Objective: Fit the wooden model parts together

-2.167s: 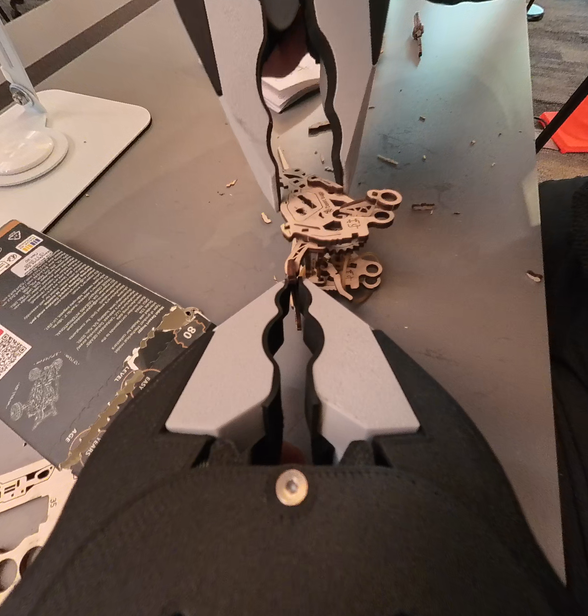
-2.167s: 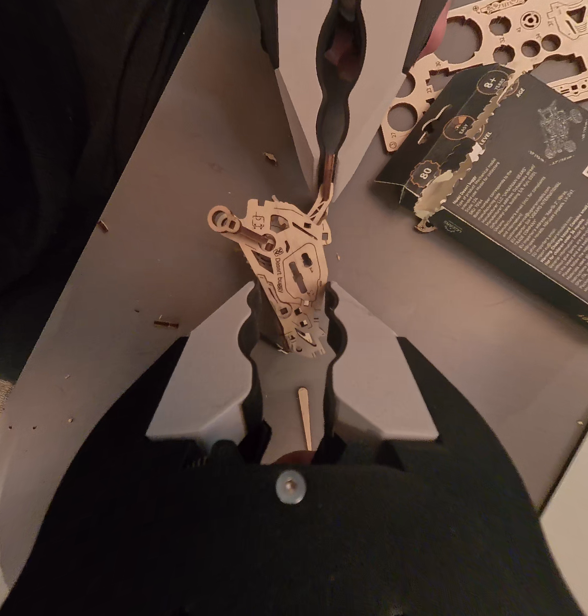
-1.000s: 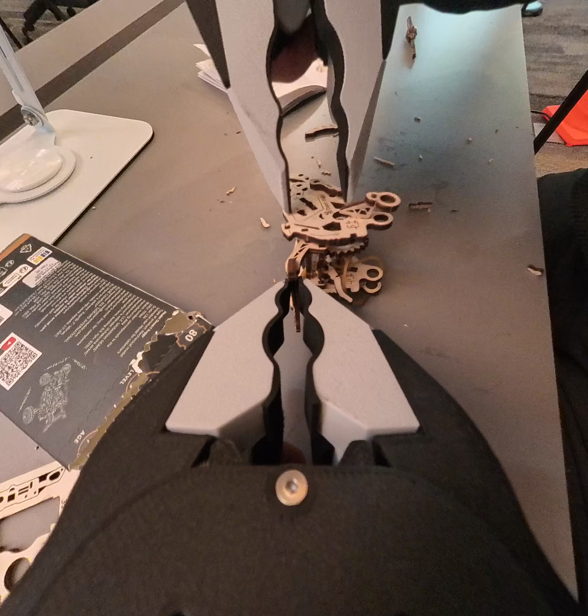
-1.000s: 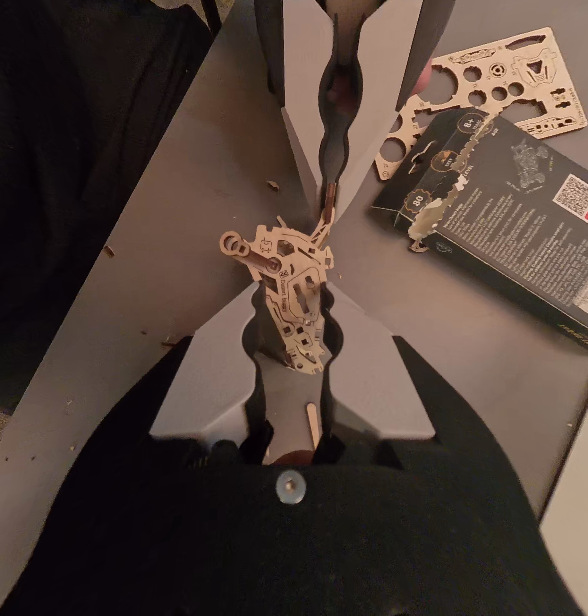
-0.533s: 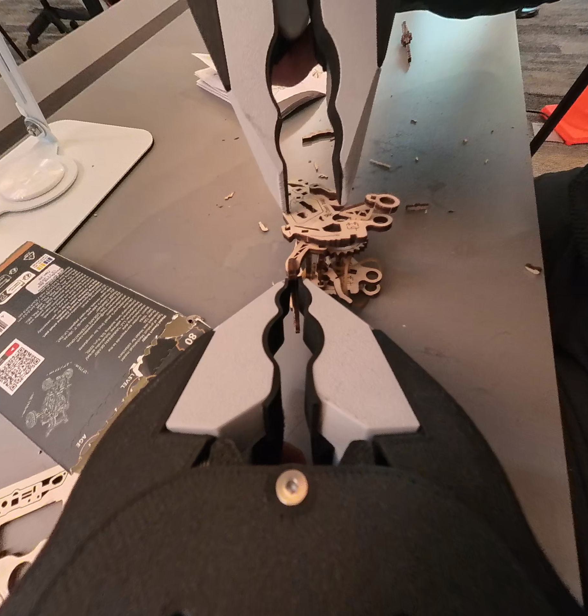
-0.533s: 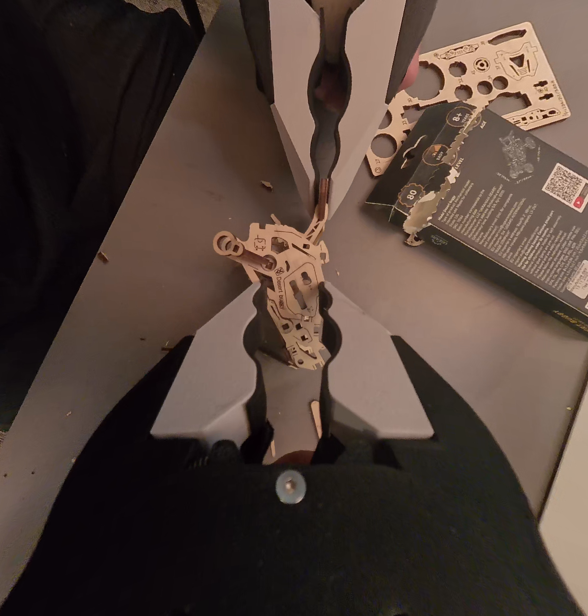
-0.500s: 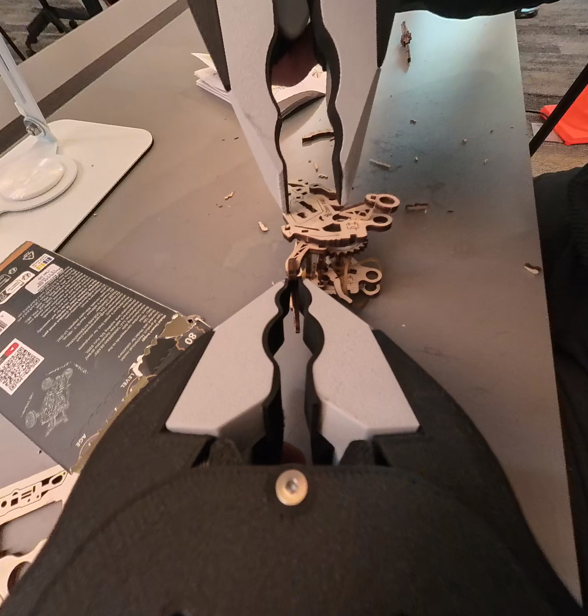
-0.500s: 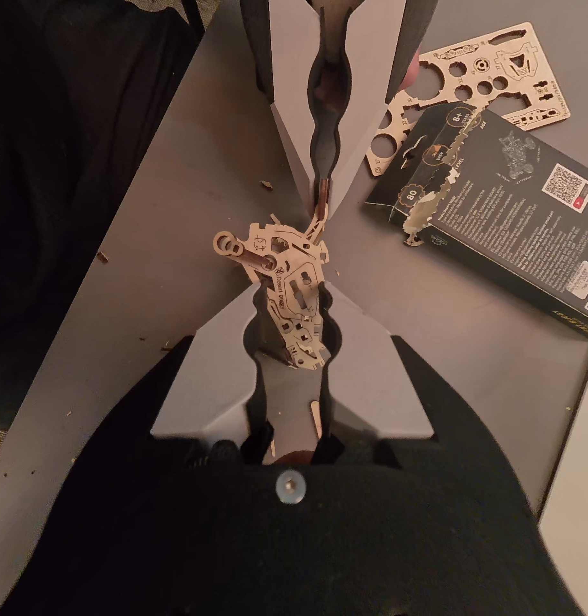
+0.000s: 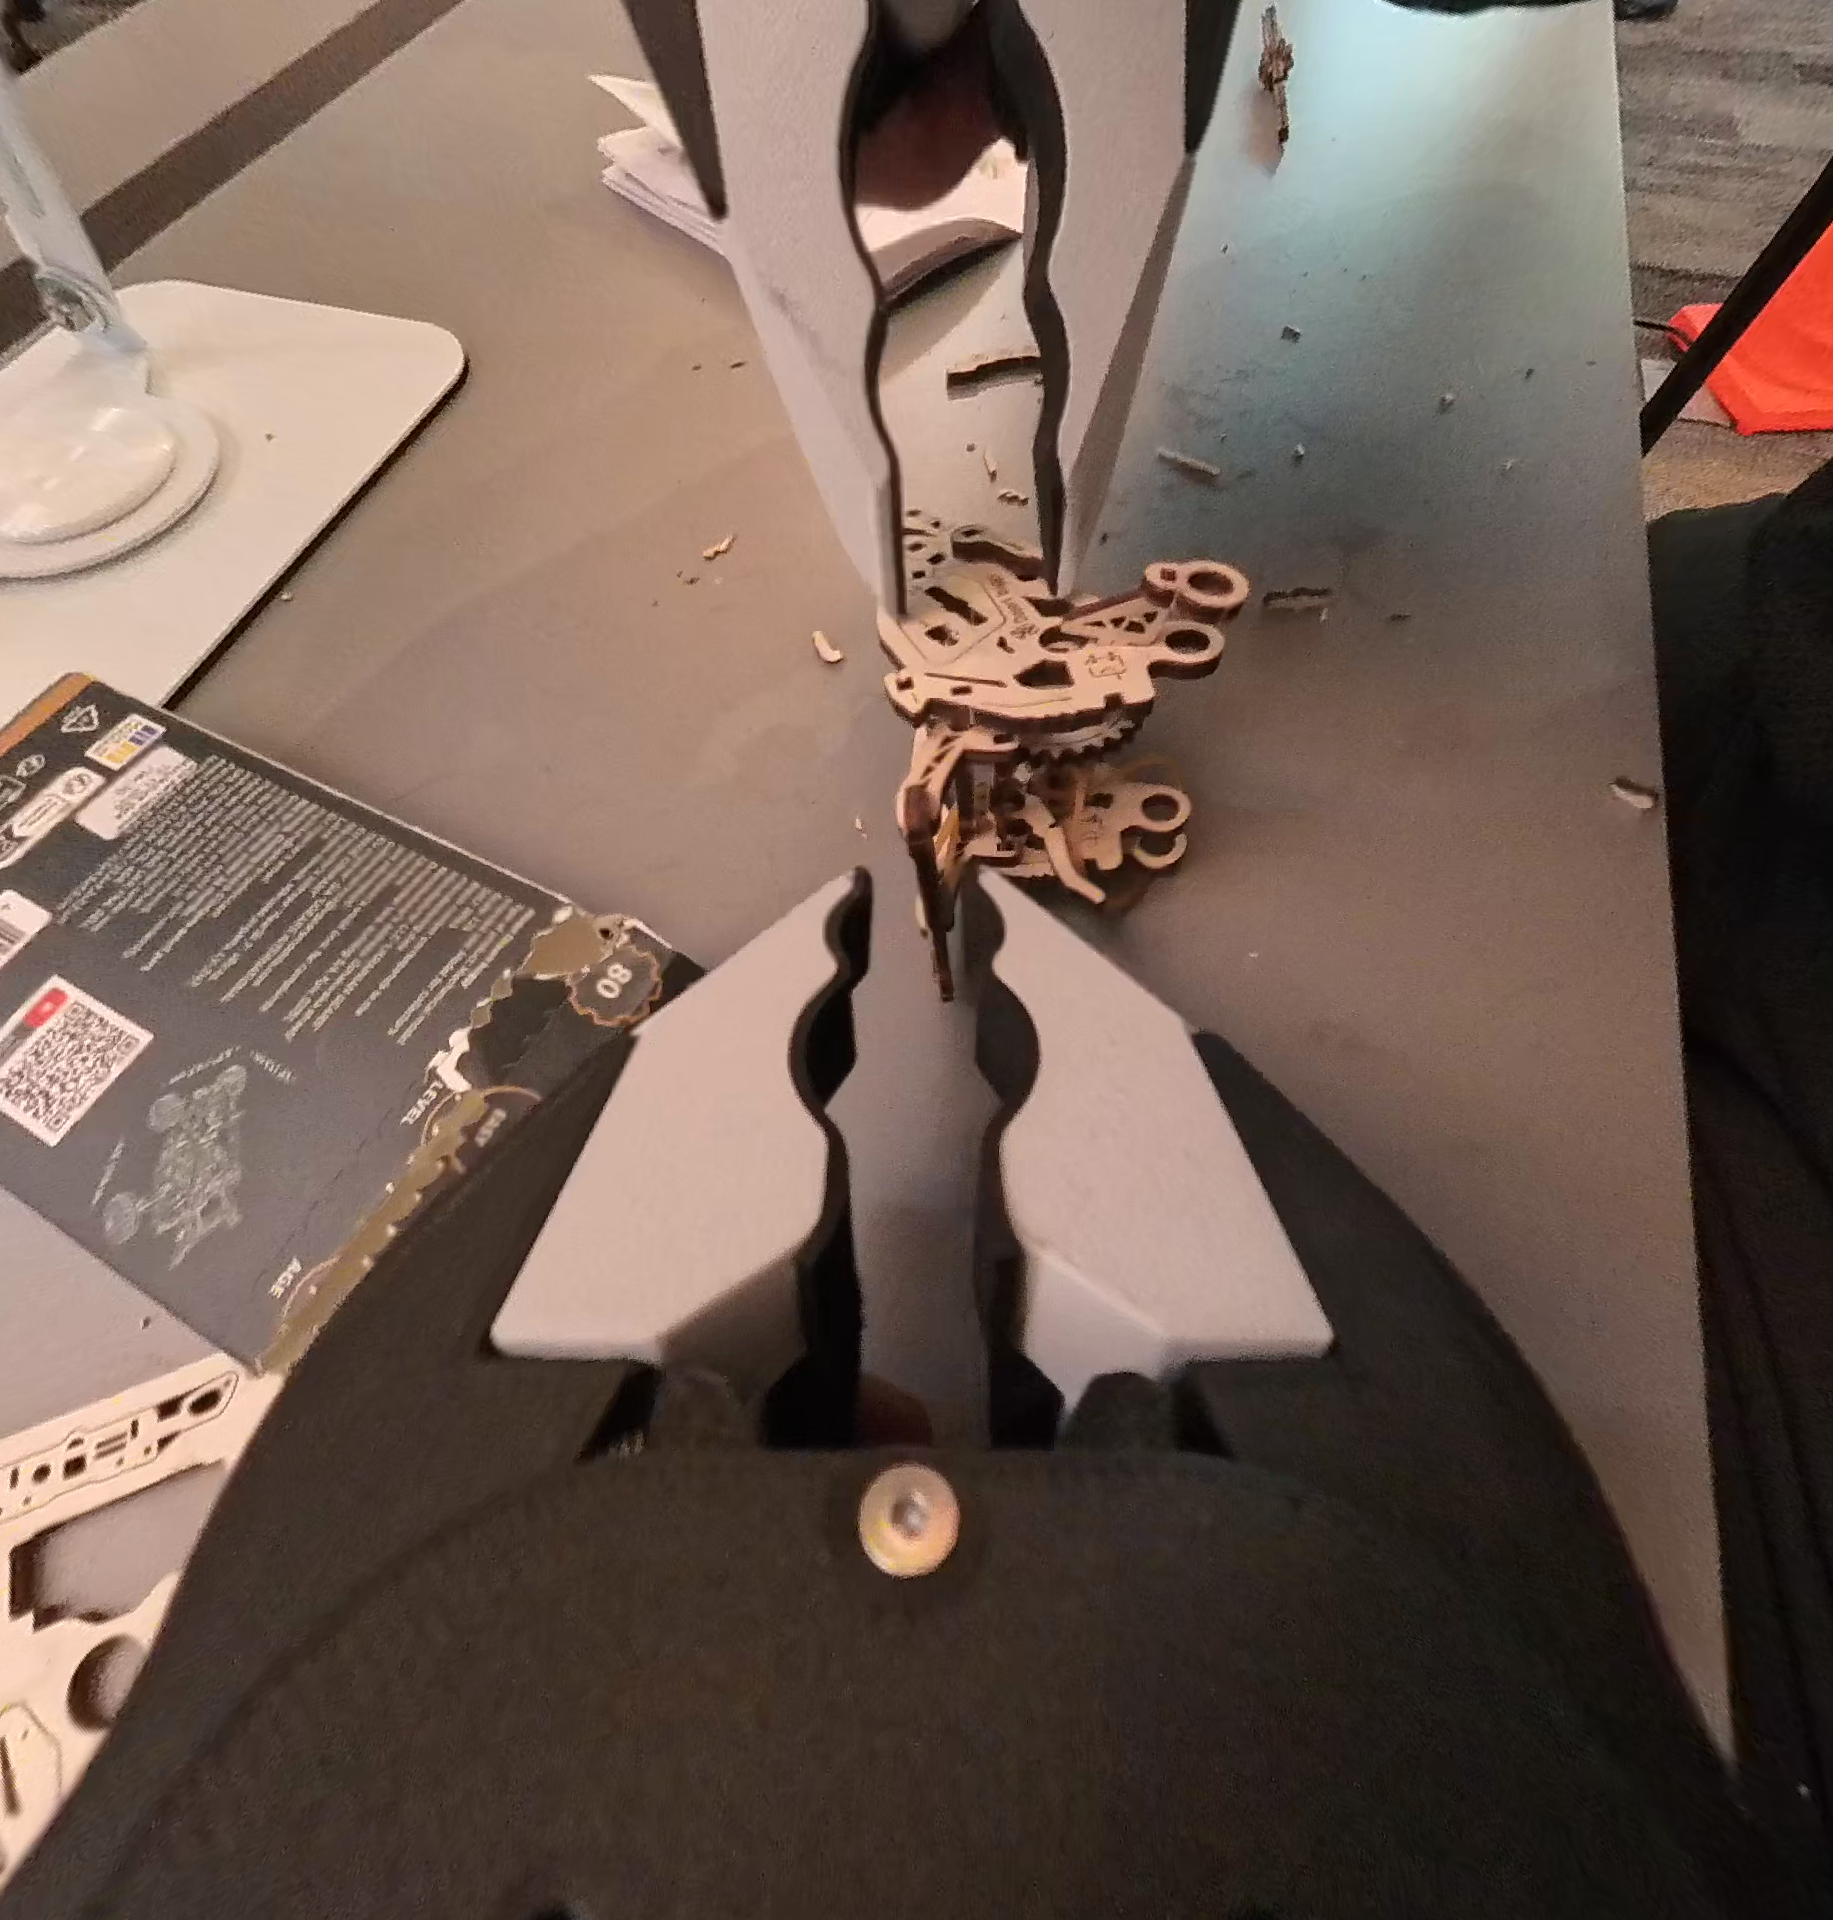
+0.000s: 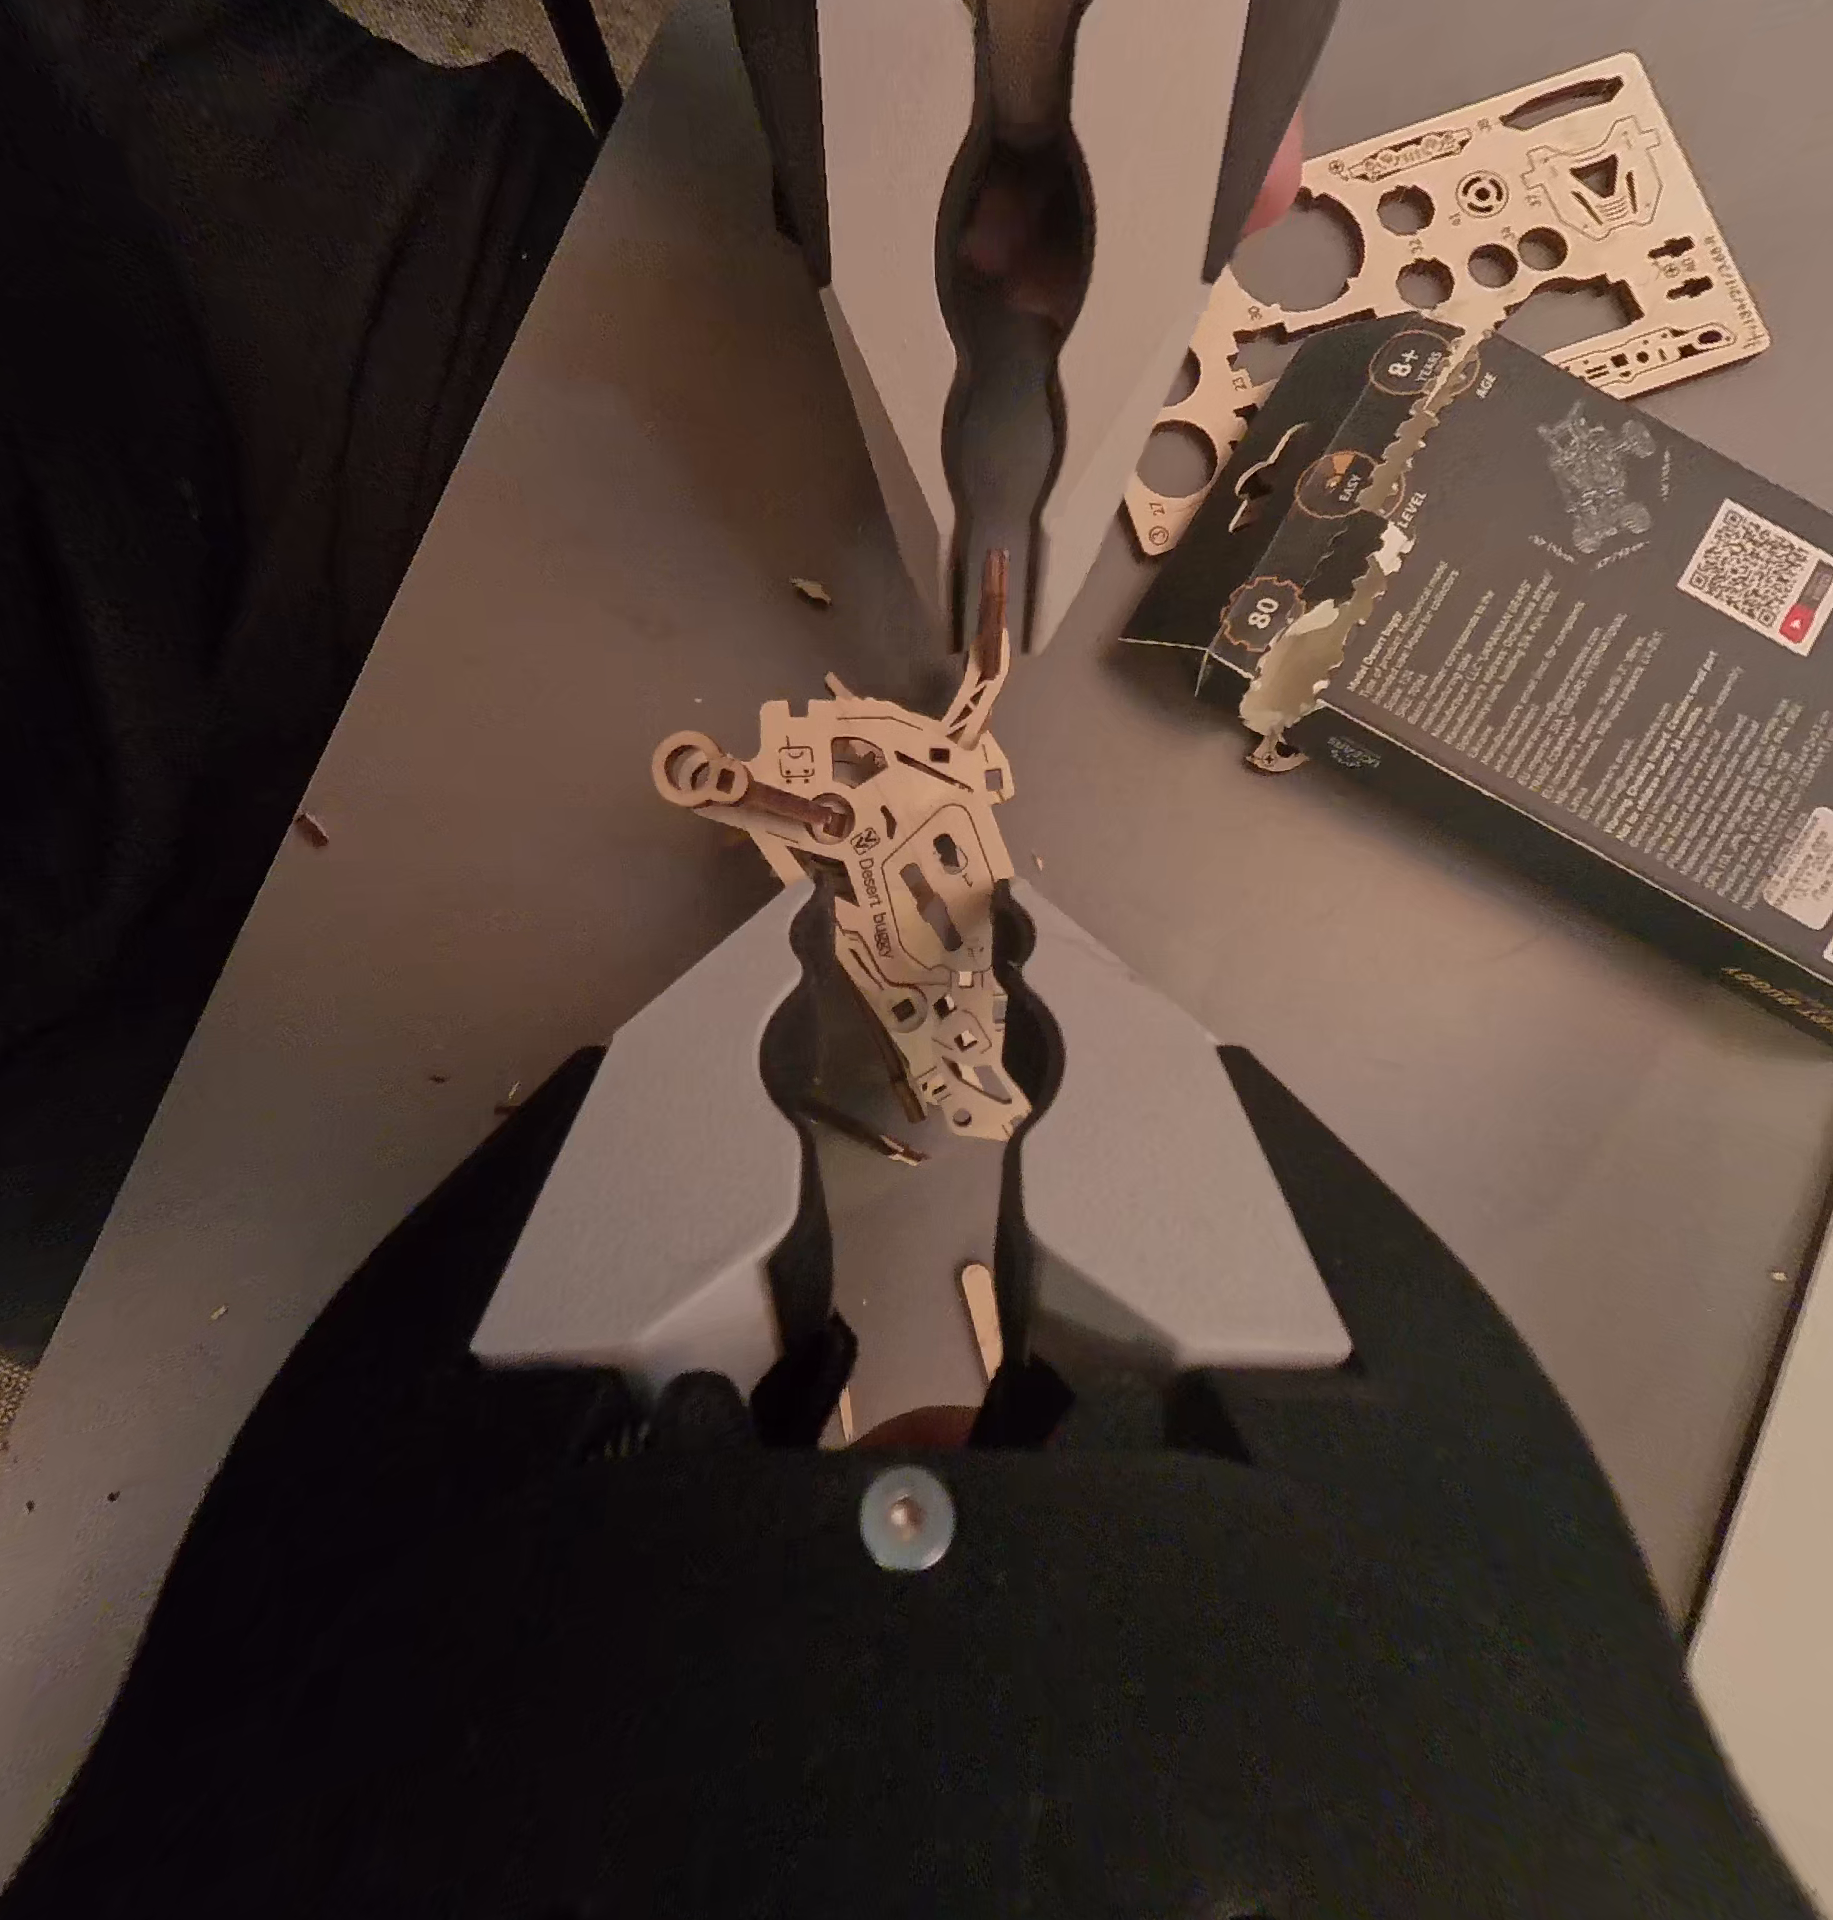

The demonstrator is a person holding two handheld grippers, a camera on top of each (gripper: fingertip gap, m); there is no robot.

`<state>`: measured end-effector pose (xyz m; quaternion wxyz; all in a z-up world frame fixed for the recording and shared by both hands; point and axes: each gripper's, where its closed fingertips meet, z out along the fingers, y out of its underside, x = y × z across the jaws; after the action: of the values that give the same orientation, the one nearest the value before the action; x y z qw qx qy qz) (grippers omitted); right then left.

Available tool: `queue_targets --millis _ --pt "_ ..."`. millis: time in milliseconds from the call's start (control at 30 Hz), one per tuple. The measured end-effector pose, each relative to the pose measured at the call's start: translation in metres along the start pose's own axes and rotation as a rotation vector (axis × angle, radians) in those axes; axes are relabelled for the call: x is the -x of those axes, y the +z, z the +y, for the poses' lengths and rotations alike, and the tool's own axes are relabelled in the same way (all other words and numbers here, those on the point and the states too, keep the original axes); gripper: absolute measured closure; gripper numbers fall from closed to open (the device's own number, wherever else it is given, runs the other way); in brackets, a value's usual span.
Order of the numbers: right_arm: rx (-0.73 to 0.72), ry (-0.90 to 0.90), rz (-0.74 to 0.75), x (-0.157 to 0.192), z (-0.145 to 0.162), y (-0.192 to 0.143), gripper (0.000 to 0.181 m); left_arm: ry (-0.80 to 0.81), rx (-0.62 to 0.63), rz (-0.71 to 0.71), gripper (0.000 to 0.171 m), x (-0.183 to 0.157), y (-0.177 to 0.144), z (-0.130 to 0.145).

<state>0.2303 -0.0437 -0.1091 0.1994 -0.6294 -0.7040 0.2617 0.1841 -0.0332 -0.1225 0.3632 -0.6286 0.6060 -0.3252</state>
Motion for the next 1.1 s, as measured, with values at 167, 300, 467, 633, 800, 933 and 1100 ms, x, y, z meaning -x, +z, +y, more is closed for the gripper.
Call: queue_targets --millis 167,300,467,633,800,933,1100 --pt "-0.025 0.012 0.023 -0.004 -0.003 -0.002 0.151 0.002 -0.012 0.002 0.143 0.001 -0.012 -0.007" --pt "-0.051 0.018 0.042 -0.006 -0.005 -0.003 0.149 0.022 -0.075 -0.021 0.136 -0.001 -0.012 -0.030" --pt "-0.079 0.039 0.021 -0.004 -0.005 0.001 0.148 0.067 -0.080 -0.012 0.135 -0.011 -0.002 -0.038" --pt "-0.090 0.025 -0.018 0.006 -0.006 0.006 0.151 0.169 -0.036 -0.005 0.141 -0.027 0.008 -0.039" --pt "-0.107 0.022 -0.021 0.010 -0.006 0.006 0.154 0.274 0.028 -0.041 0.149 -0.032 0.017 -0.029" --pt "-0.131 0.023 -0.021 0.015 -0.008 0.007 0.156 0.320 0.027 -0.069 0.156 -0.034 0.018 -0.028" --pt "-0.168 0.023 -0.023 0.020 -0.012 0.007 0.159 0.393 0.020 -0.103 0.161 -0.036 0.016 -0.030"
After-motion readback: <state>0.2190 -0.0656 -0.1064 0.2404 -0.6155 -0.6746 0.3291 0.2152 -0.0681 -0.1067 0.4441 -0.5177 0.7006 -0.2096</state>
